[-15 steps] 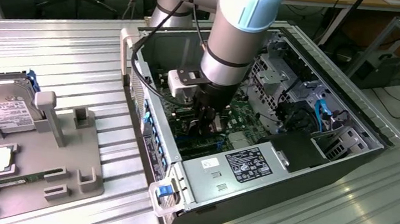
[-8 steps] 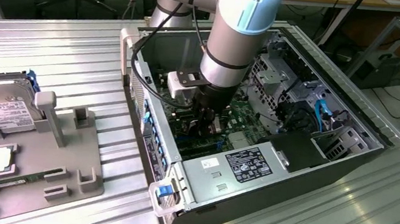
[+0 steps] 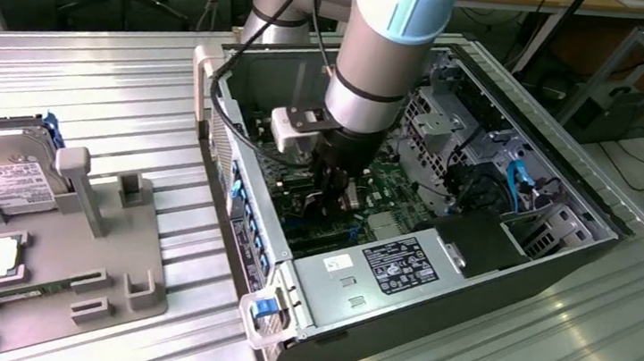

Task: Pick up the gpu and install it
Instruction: 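Insert the gpu into the slot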

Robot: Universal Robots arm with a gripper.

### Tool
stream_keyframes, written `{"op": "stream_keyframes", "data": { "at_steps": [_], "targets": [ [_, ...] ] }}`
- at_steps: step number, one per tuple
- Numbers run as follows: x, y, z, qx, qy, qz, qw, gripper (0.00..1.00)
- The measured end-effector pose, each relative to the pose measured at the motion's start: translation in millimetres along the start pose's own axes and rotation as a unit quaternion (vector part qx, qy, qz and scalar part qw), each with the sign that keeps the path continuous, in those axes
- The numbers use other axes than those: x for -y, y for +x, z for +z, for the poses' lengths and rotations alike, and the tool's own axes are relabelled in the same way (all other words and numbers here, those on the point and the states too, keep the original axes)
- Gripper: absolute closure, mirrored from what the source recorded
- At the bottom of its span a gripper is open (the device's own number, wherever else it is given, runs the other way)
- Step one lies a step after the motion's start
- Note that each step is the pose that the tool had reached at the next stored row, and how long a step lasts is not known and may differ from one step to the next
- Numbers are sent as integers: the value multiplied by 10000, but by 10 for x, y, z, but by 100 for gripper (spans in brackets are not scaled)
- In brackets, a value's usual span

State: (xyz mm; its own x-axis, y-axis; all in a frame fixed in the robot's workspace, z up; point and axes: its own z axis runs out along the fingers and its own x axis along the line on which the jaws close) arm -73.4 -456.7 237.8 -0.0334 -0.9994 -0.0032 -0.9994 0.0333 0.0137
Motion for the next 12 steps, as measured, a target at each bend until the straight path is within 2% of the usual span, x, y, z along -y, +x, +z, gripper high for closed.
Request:
{"op": "stream_keyframes", "data": {
  "at_steps": [11,12],
  "targets": [
    [-7,-2,-505,2,17,0,10000,65],
    [-7,-2,-525,1,20,0,10000,65]
  ]
}}
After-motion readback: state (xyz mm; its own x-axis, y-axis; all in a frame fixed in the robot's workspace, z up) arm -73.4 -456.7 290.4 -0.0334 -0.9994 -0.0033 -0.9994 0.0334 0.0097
